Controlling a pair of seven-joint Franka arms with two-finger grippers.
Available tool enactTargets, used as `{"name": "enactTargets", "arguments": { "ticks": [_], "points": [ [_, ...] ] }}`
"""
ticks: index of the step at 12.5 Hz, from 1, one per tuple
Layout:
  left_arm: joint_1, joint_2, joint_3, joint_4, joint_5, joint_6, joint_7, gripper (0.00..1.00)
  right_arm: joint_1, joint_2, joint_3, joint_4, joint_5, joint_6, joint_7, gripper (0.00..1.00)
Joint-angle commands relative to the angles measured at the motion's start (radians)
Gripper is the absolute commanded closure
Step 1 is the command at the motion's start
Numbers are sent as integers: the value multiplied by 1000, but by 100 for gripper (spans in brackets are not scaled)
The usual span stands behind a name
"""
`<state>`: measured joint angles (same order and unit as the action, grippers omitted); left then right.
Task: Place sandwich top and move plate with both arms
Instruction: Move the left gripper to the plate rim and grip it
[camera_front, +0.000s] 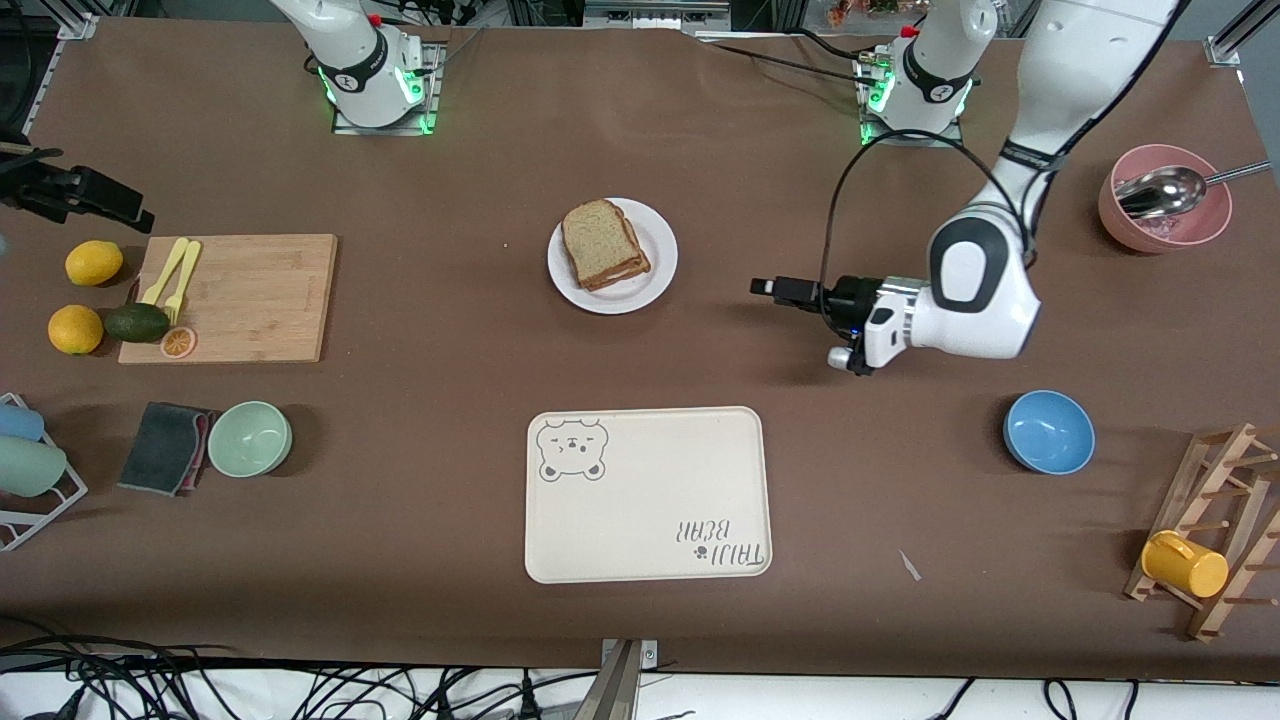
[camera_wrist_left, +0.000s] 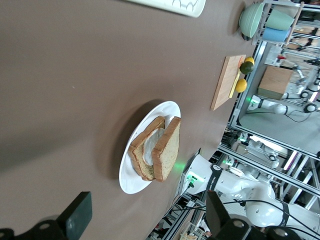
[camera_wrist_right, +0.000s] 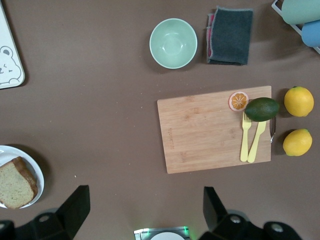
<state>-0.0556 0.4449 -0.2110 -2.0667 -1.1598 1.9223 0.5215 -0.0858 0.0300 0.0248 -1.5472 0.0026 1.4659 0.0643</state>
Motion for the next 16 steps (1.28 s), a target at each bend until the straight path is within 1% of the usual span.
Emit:
{"name": "enactTargets", "arguments": {
  "ticks": [1, 2, 4, 5, 6, 7, 8, 9, 10, 11, 12, 15, 16],
  "points": [
    [-38, 31, -68, -119, -232, 146, 264, 0, 35, 53, -56, 27, 13, 10, -14, 0],
    [-64, 52, -85, -145, -307, 200, 340, 0, 20, 71, -56, 30, 14, 17, -14, 0],
    [-119, 87, -96, -159, -475, 211, 469, 0, 17, 76, -56, 33, 2, 24, -9, 0],
    [-127, 103, -96, -159, -519, 210, 535, 0, 23, 73, -52, 33, 4, 22, -2, 0],
    [-127, 109, -97, -161, -537, 210, 560, 1, 27, 73, -45, 33, 7, 21, 2, 0],
    [-131, 115, -97, -159, -537, 210, 561, 2, 29, 73, -40, 33, 13, 13, -7, 0],
    [-141, 132, -99, -153, -561, 210, 566, 3, 28, 65, -39, 27, 20, 2, -15, 0],
    [-183, 153, -103, -150, -637, 211, 607, 5, 28, 62, -40, 29, 22, -10, -29, 0],
    [-200, 153, -102, -151, -696, 213, 673, 12, 28, 42, -43, 25, 22, -15, -34, 0],
    [-199, 155, -103, -151, -701, 213, 686, 12, 28, 35, -40, 25, 22, -16, -34, 0],
    [-199, 155, -103, -151, -701, 213, 690, 17, 29, 31, -37, 29, 22, -6, -29, 0],
    [-196, 155, -102, -151, -699, 213, 693, 17, 29, 33, -28, 24, 23, 33, -29, 0],
    [-196, 155, -102, -151, -699, 213, 692, 18, 29, 37, -26, 1, 23, 34, -28, 0]
  ]
}}
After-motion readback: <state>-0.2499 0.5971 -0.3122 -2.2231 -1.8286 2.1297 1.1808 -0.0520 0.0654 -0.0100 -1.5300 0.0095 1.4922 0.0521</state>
